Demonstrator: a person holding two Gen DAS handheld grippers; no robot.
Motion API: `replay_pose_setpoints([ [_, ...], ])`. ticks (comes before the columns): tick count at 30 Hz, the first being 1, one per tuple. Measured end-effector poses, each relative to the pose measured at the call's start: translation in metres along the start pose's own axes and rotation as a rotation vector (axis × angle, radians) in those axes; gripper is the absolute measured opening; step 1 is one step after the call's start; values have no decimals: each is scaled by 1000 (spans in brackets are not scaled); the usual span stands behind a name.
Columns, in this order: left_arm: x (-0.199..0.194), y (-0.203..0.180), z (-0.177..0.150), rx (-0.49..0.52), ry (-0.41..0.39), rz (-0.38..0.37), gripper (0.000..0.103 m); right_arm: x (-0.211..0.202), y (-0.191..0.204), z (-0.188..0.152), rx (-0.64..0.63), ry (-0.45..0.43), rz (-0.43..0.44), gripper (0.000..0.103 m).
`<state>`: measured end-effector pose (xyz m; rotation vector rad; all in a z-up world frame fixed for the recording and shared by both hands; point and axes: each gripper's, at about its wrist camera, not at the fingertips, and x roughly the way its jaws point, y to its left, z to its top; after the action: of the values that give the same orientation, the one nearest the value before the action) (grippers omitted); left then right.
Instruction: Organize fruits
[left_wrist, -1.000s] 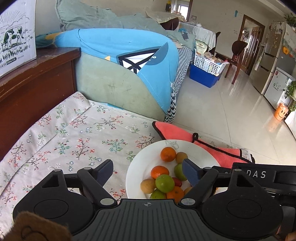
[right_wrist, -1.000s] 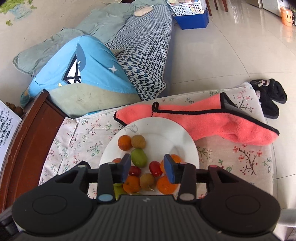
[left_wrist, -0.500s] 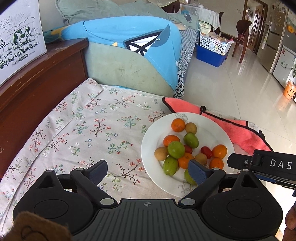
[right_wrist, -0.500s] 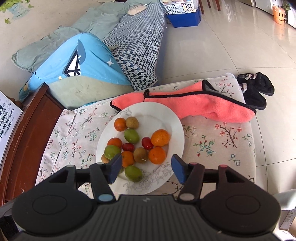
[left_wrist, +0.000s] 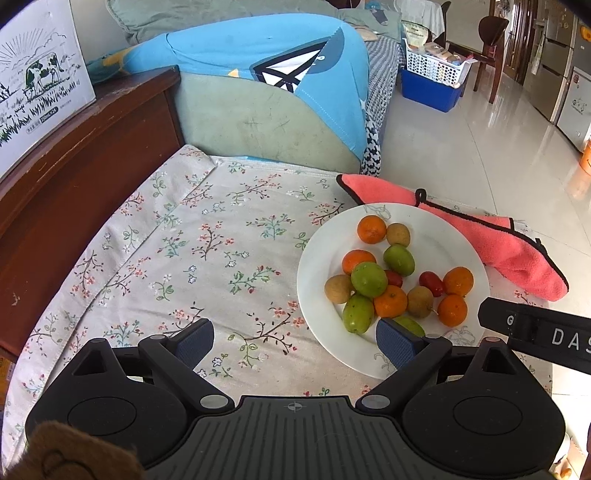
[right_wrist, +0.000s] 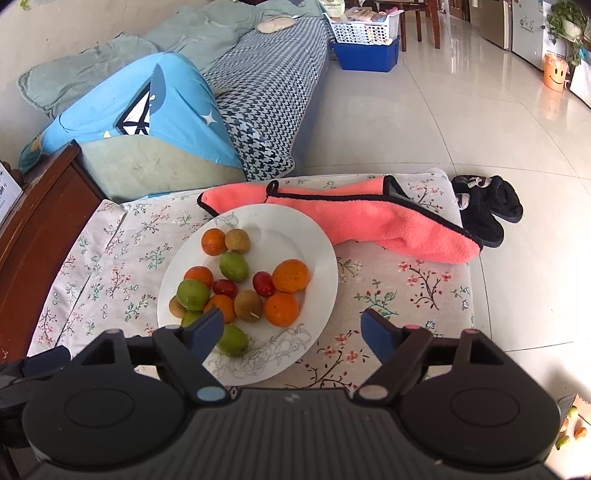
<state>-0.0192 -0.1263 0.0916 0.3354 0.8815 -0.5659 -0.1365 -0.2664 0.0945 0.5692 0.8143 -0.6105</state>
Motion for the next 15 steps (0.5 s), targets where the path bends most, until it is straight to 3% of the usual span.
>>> replay_pose_setpoints([
  [8, 5, 5, 3, -21, 12, 21, 96, 1, 10, -3, -100, -11, -69, 86],
  [15, 7, 1, 2, -1, 15, 29, 96, 4, 12, -4, -113, 5, -90, 91],
])
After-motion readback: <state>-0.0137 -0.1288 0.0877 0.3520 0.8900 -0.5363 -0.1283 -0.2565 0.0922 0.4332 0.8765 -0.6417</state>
